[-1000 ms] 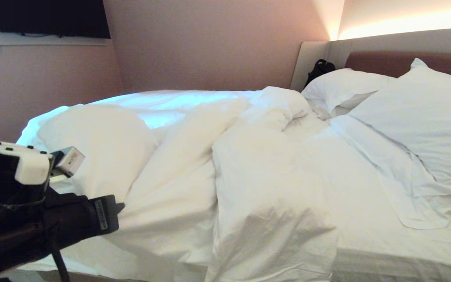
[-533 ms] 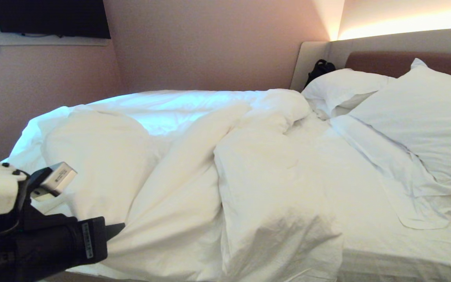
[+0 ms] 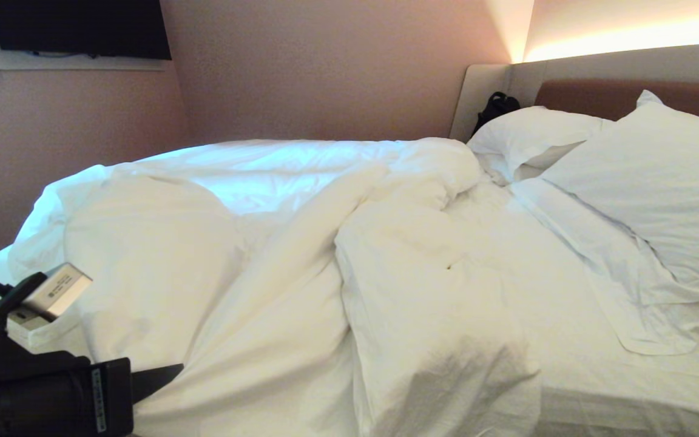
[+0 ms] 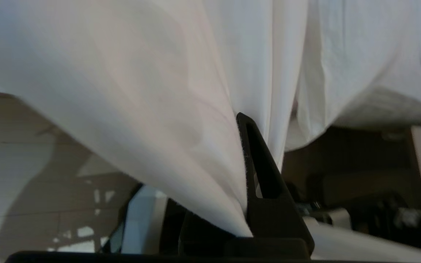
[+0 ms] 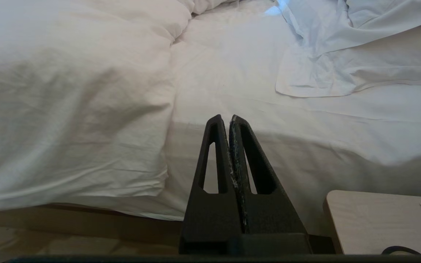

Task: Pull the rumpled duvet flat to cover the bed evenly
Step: Flatten the corners of the folded blanket

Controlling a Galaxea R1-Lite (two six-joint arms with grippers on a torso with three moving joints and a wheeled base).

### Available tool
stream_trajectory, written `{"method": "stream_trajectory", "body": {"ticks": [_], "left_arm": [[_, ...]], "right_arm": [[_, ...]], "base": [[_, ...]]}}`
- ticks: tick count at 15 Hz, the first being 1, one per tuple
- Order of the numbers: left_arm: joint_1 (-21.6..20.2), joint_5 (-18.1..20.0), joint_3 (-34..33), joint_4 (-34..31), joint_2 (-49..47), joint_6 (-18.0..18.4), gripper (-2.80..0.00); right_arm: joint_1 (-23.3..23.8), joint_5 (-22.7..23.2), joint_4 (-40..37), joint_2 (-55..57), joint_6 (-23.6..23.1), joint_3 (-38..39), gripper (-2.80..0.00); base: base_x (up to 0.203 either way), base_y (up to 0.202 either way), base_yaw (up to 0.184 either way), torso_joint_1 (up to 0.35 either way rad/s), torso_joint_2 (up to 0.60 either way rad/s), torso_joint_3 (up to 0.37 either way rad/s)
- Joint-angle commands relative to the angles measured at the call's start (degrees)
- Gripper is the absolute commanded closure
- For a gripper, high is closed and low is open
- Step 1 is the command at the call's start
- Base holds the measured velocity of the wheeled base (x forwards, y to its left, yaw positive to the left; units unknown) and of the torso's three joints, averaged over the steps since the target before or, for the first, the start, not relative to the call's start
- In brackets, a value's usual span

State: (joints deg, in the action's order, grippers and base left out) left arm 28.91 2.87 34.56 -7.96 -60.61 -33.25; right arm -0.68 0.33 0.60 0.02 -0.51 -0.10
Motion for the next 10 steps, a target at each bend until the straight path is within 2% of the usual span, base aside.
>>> {"method": "stream_trajectory", "body": {"ticks": [1,8,9,10], "left_arm": [[0.0,0.6,-0.1,-0.2,1.0,-0.2,0.0],[-0.1,0.0,-0.3,0.1,-0.1,-0.1,0.0],[-0.1,-0.1,-0.2,0.1,-0.7,-0.2,-2.8],[-0.3,0.0,-0.1,0.2,-1.2,-0.2,-2.8]], "right_arm": [[0.0,0.0,0.0,0.0,0.0,0.0,0.0],[0.0,0.0,0.0,0.0,0.0,0.0,0.0],[0.0,0.0,0.0,0.0,0.0,0.1,0.0],[0.0,0.0,0.0,0.0,0.0,0.0,0.0]], "base": [[0.0,0.0,0.0,0.0,0.0,0.0],[0.0,0.0,0.0,0.0,0.0,0.0],[0.0,0.0,0.0,0.0,0.0,0.0],[0.0,0.0,0.0,0.0,0.0,0.0]]}}
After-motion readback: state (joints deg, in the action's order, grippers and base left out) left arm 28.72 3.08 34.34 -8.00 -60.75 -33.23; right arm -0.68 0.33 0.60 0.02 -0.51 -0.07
